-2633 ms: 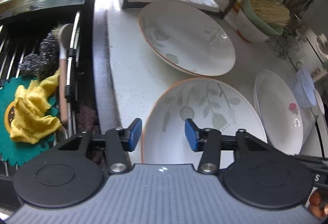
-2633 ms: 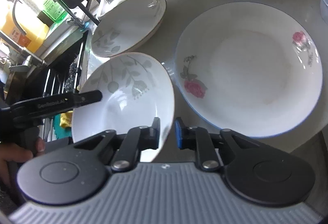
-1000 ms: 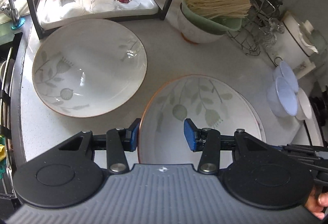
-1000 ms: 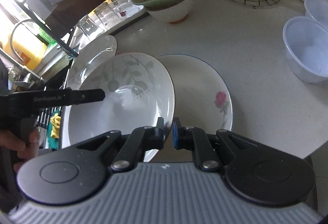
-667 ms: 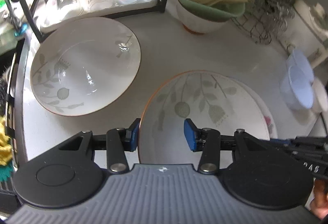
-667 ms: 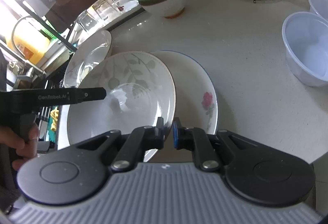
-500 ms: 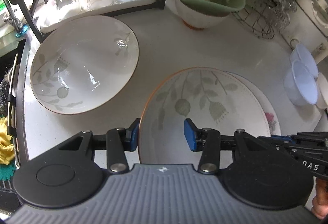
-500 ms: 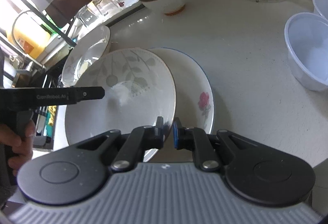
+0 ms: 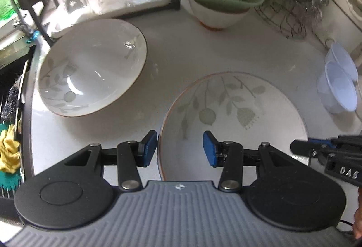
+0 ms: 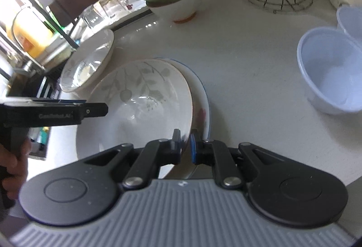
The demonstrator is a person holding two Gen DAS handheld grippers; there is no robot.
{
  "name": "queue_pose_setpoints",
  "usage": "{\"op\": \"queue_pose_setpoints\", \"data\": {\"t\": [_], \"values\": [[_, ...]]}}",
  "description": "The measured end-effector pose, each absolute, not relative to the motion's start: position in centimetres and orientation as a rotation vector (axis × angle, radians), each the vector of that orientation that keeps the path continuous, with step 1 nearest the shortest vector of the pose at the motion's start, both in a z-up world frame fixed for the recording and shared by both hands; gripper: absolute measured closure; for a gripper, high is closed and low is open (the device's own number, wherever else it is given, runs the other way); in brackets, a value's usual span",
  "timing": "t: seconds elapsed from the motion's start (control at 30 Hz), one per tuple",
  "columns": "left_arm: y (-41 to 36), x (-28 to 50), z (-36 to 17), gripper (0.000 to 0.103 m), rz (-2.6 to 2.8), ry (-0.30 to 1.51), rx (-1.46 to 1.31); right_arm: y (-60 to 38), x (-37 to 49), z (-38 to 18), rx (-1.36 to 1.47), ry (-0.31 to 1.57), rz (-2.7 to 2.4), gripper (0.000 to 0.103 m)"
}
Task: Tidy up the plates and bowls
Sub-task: 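Lower the leaf-pattern bowl onto the pink-rose plate with the left gripper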
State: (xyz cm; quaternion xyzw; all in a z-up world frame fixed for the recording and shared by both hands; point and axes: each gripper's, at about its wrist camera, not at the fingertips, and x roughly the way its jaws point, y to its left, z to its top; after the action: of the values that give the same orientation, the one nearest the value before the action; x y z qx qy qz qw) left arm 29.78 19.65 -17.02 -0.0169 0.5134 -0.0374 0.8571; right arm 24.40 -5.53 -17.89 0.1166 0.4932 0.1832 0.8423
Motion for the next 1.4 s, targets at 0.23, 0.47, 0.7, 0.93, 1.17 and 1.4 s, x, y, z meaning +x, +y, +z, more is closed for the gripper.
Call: {"op": "queue_pose_setpoints", "data": {"t": [0.23, 0.47, 0.7, 0.93, 1.17, 1.4], "values": [[20.8, 27.3, -14.2, 0.053, 0.018, 1.010, -0.181, -5.9, 24.1, -16.5, 0.187, 1.002, 0.426, 0.090], [20.6, 24.5, -10.7, 0.053, 0.049, 0.940, -0.258, -7.0, 23.4, -14.5, 0.212, 0.920, 0.449, 0.090], [19.4, 22.4, -7.3, 0.053, 0.010, 0.920, -0.348, -8.9, 22.1, -10.9, 0.246, 0.826, 0.483, 0.090], [17.0, 19.5, -3.3, 0.053, -0.018, 0.832, -0.373, -11.2, 19.7, -6.7, 0.249, 0.709, 0.508, 0.090], [15.0, 16.3, -1.1, 0.053, 0.004, 0.780, -0.331, -13.2, 16.5, -3.9, 0.196, 0.596, 0.512, 0.090], [11.6, 12.8, 0.2, 0.053, -0.001, 0.732, -0.301, -15.7, 13.2, -2.8, 0.182, 0.546, 0.520, 0.090]]}}
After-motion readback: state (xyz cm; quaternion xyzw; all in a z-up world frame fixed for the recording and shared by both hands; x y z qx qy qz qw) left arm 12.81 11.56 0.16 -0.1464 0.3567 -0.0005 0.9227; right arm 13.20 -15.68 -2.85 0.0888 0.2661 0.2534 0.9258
